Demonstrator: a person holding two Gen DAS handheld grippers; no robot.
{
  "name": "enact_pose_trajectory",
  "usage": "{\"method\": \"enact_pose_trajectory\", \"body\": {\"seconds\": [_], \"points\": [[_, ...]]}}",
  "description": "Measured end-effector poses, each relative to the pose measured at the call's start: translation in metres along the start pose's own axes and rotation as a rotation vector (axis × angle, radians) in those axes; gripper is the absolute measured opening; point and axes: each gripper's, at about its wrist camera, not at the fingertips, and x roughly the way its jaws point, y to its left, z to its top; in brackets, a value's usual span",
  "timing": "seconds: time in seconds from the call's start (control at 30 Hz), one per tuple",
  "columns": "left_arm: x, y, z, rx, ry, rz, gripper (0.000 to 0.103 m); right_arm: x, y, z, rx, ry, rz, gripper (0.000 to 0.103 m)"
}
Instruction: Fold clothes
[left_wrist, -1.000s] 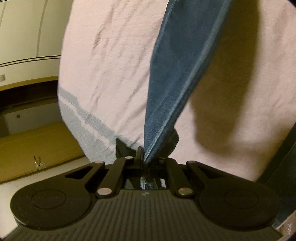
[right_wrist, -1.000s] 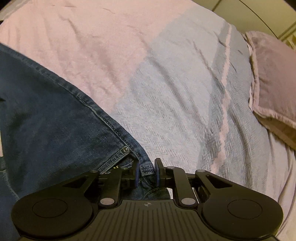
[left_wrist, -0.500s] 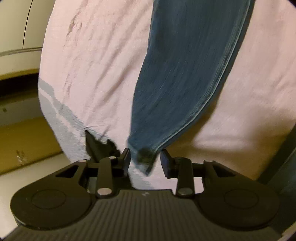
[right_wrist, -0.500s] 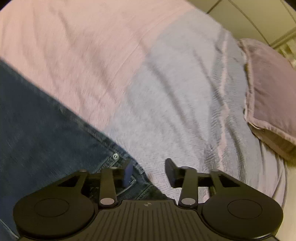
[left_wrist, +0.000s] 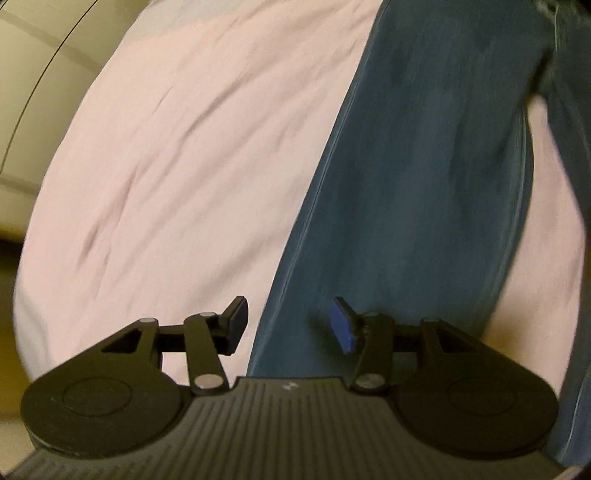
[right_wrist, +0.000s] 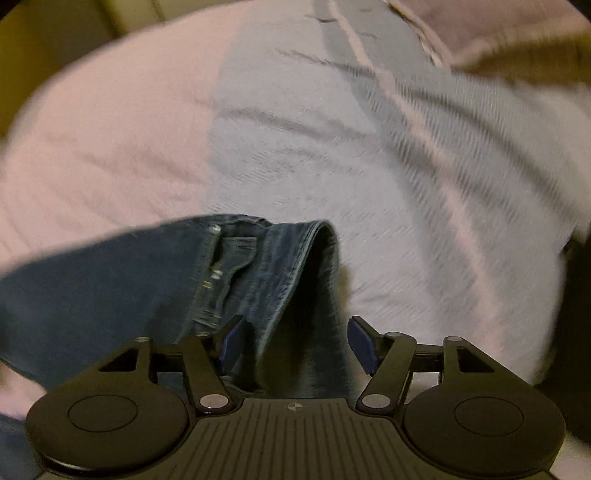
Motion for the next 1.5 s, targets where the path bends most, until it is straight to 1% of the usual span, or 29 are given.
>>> {"method": "enact_pose_trajectory", "body": {"seconds": [0.03,0.1,0.13,0.17,0.23,0.33,0.4,0.5,0.6,0.63,0.7,0.73,0.77,0.83,0.97,1.03,1.13,1.2,1.23,1.27,1.3,1.33,1.37,1.4,1.43,1.47,1.5], "points": [[0.008,-0.002,0.019,0.013,-0.02,-0.015,0.045,0.003,-0.003,-0.002,0.013,0.0,0.027,0.063],[0.023,-0.008,0.056,0.039,-0.055,-0.042,0.045,0.008,-0.006,-0.004,0.014,0.011,0.067,0.05],[0.031,-0.012,0.072,0.049,-0.065,-0.051,0.045,0.011,-0.008,-0.004,0.007,0.024,0.073,0.028],[0.037,-0.016,0.087,0.058,-0.069,-0.061,0.045,0.013,-0.009,-0.003,0.0,0.036,0.079,0.011],[0.049,-0.022,0.112,0.067,-0.074,-0.083,0.045,0.018,-0.013,-0.002,-0.015,0.06,0.092,0.002],[0.06,-0.027,0.142,0.062,-0.084,-0.1,0.045,0.006,-0.025,0.009,-0.033,0.05,0.122,0.001],[0.063,-0.029,0.152,0.054,-0.093,-0.107,0.045,0.001,-0.038,0.02,-0.065,0.03,0.133,0.001],[0.072,-0.038,0.165,0.054,-0.082,-0.113,0.045,0.018,-0.049,0.029,-0.128,0.073,0.147,0.001],[0.075,-0.045,0.167,0.067,-0.06,-0.121,0.045,0.037,-0.049,0.02,-0.105,0.1,0.131,0.001],[0.07,-0.047,0.164,0.069,-0.059,-0.12,0.045,0.036,-0.05,0.017,-0.086,0.088,0.132,0.002],[0.06,-0.049,0.156,0.072,-0.062,-0.116,0.045,0.024,-0.05,0.007,-0.05,0.047,0.136,0.012],[0.054,-0.05,0.151,0.065,-0.065,-0.116,0.045,0.015,-0.051,0.001,-0.039,0.025,0.133,0.024],[0.048,-0.051,0.146,0.056,-0.068,-0.116,0.045,0.006,-0.052,-0.006,-0.027,0.003,0.13,0.03],[0.033,-0.057,0.133,0.038,-0.08,-0.113,0.047,-0.012,-0.051,-0.022,-0.004,-0.021,0.129,0.032],[-0.004,-0.084,0.101,0.054,-0.129,-0.122,0.048,-0.041,-0.036,-0.061,0.001,-0.036,0.128,0.033],[-0.019,-0.107,0.086,0.099,-0.158,-0.138,0.048,-0.047,-0.019,-0.081,-0.018,-0.018,0.148,0.033],[-0.033,-0.145,0.066,0.19,-0.188,-0.151,0.048,-0.038,0.012,-0.103,-0.057,0.03,0.181,0.033],[-0.03,-0.172,0.055,0.292,-0.177,-0.12,0.048,-0.029,0.035,-0.109,-0.087,0.045,0.206,0.033],[-0.027,-0.182,0.051,0.328,-0.174,-0.106,0.047,-0.025,0.046,-0.111,-0.104,0.048,0.216,0.033],[-0.023,-0.191,0.047,0.358,-0.171,-0.093,0.044,-0.021,0.058,-0.112,-0.121,0.05,0.226,0.033],[-0.018,-0.198,0.045,0.382,-0.161,-0.065,0.04,-0.018,0.07,-0.113,-0.139,0.052,0.236,0.033],[-0.012,-0.204,0.042,0.405,-0.15,-0.034,0.038,-0.015,0.082,-0.111,-0.164,0.047,0.244,0.033],[-0.004,-0.208,0.04,0.423,-0.137,0.007,0.032,-0.011,0.093,-0.109,-0.187,0.046,0.246,0.033],[-0.001,-0.207,0.04,0.414,-0.128,0.024,0.017,-0.007,0.102,-0.107,-0.208,0.046,0.248,0.033],[0.002,-0.206,0.04,0.399,-0.12,0.035,0.009,-0.002,0.111,-0.106,-0.23,0.048,0.253,0.033],[0.005,-0.204,0.04,0.384,-0.112,0.046,0.004,0.004,0.119,-0.104,-0.252,0.051,0.258,0.033],[0.001,-0.198,0.039,0.36,-0.126,0.05,0.003,0.009,0.128,-0.102,-0.275,0.054,0.262,0.033]]}}
